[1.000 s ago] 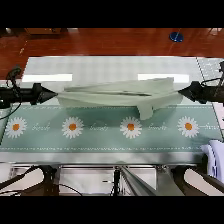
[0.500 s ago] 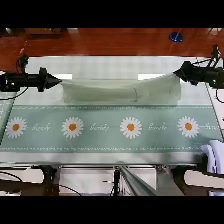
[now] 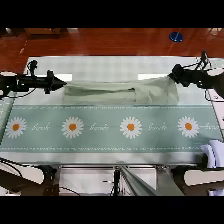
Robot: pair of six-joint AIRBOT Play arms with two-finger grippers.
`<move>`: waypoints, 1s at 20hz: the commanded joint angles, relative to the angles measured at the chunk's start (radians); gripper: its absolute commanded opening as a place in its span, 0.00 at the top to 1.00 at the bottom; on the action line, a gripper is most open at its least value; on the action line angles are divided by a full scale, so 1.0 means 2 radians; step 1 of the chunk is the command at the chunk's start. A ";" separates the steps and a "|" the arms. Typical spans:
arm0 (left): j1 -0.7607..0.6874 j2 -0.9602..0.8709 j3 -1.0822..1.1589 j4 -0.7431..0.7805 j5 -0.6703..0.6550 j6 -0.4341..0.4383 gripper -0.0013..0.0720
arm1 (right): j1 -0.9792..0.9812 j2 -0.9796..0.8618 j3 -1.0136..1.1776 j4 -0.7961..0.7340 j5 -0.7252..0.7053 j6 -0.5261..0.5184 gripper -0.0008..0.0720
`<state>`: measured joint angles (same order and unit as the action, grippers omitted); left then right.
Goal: Fold the shirts.
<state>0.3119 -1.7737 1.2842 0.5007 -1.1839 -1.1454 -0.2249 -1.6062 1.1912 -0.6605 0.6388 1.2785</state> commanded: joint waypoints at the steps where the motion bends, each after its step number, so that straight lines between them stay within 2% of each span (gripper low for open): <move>1: 0.007 -0.009 0.011 0.000 0.005 -0.001 0.33 | 0.009 -0.001 0.008 0.004 -0.033 -0.001 0.41; 2: 0.018 -0.009 0.022 0.000 -0.006 -0.002 0.23 | 0.000 0.009 0.015 -0.007 -0.022 -0.001 0.40; 3: 0.035 -0.008 0.035 0.000 -0.026 -0.002 0.23 | -0.012 0.020 0.024 -0.026 -0.008 0.000 0.40; 5: 0.072 0.000 0.056 0.004 -0.062 -0.012 0.39 | -0.044 0.048 0.041 -0.101 0.027 0.023 0.40; 7: 0.101 0.021 0.057 0.020 -0.073 -0.019 0.39 | -0.079 0.068 0.057 -0.220 0.092 0.092 0.40; 9: 0.112 0.043 0.057 0.055 -0.080 -0.019 0.39 | -0.110 0.067 0.062 -0.268 0.184 0.094 0.22; 12: 0.102 0.063 0.057 0.096 -0.088 -0.019 0.39 | -0.142 0.032 0.062 -0.175 0.284 0.034 0.19; 15: 0.084 0.064 0.057 0.100 -0.106 -0.019 0.39 | -0.143 -0.001 0.062 -0.095 0.270 0.025 0.19; 20: 0.049 0.063 0.057 0.106 -0.102 -0.019 0.39 | -0.099 -0.050 0.062 -0.097 0.233 0.026 0.19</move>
<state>0.4427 -1.6501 1.3968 0.6956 -1.3853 -1.1824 -0.4587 -1.6508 1.3140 -0.8806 1.1233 1.3350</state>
